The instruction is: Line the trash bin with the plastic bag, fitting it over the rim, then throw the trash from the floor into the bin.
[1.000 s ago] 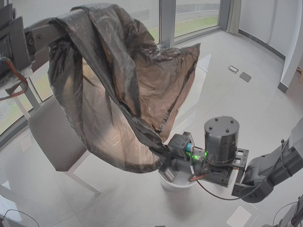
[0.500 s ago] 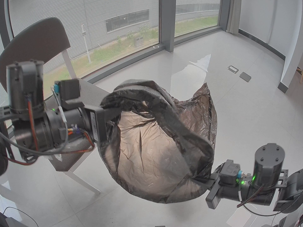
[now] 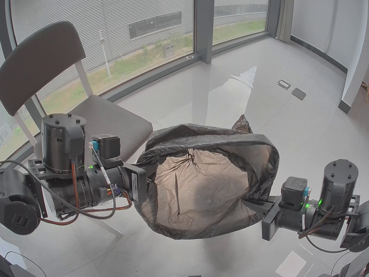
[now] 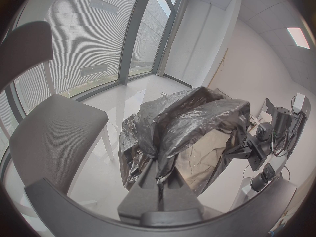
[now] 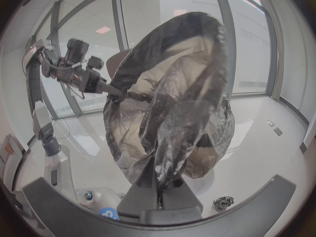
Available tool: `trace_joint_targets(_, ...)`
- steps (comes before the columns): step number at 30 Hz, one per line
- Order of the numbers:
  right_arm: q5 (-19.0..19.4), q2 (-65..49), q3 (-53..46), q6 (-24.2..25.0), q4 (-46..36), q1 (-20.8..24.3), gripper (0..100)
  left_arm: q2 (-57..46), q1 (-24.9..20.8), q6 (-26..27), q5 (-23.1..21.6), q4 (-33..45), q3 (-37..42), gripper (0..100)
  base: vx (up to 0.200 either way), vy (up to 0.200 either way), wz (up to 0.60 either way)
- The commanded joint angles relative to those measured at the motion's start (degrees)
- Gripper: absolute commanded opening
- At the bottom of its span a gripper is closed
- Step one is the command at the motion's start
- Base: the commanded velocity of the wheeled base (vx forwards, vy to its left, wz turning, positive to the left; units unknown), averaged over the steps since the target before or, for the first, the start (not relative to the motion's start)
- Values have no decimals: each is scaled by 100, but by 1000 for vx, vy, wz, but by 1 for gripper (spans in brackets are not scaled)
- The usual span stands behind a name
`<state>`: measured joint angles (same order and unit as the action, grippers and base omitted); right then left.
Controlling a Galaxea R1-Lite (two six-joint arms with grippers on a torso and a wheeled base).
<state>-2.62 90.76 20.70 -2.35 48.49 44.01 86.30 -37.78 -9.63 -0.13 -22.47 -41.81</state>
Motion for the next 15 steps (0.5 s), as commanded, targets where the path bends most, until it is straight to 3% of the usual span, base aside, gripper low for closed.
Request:
trace_joint_targets(1, 25, 654, -92, -37, 20, -77, 0, 511, -124, -4, 383, 58, -178, 0, 0, 0, 0)
trace_joint_targets(3, 25, 654, -92, -37, 20, -77, 0, 511, -124, -4, 383, 58, -178, 0, 0, 0, 0)
trace_joint_targets(4, 42, 979, -5, -37, 29, -59, 0, 871, -204, 5, 655, 234, -327, 0, 0, 0, 0)
trace_joint_targets(10, 280, 1612, 4, 24, 55, -41, 0, 1311, -239, -4, 717, 1341, -1092, 0, 0, 0, 0)
trace_joint_targets(15, 517, 2095, -57, 33, 415, -50, 0, 1697, -283, 5, 717, 1438, -1435, 0, 0, 0, 0)
